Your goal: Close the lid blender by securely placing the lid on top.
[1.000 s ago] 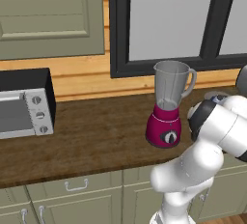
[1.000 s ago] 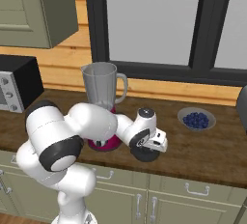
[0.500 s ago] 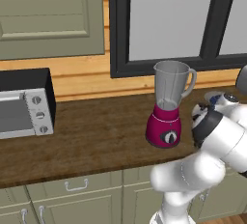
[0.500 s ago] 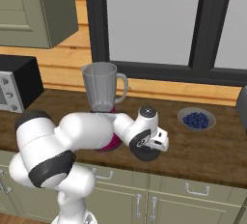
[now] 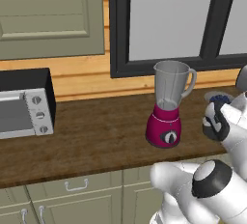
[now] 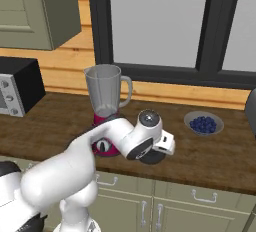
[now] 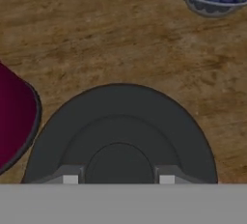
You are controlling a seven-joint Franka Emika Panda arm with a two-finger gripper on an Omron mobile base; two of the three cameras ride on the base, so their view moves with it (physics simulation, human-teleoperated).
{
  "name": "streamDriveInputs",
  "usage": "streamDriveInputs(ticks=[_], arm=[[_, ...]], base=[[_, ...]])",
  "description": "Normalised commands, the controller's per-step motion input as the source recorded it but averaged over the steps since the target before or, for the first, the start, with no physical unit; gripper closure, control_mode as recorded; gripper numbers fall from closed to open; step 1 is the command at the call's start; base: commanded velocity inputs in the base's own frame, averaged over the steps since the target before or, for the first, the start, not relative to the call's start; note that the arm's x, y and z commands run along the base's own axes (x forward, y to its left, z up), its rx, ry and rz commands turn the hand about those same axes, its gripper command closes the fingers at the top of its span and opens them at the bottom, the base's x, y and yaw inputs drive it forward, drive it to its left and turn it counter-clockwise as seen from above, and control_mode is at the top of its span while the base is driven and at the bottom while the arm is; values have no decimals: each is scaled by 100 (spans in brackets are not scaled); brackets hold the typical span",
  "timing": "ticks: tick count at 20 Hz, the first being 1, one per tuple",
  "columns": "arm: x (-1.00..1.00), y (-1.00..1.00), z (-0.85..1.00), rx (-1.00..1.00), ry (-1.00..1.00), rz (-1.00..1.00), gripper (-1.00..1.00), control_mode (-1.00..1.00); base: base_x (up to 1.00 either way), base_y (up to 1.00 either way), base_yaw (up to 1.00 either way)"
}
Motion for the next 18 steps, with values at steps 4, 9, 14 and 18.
streamDriveInputs(ticks=[4,9,14,18], arm=[[-40,0,86,0,-12,0,100,-100],[-33,0,84,0,-6,0,100,-100],[-18,5,77,2,-2,0,100,-100],[-5,10,75,3,0,0,100,-100]], base=[[0,0,0],[0,0,0],[0,0,0],[0,0,0]])
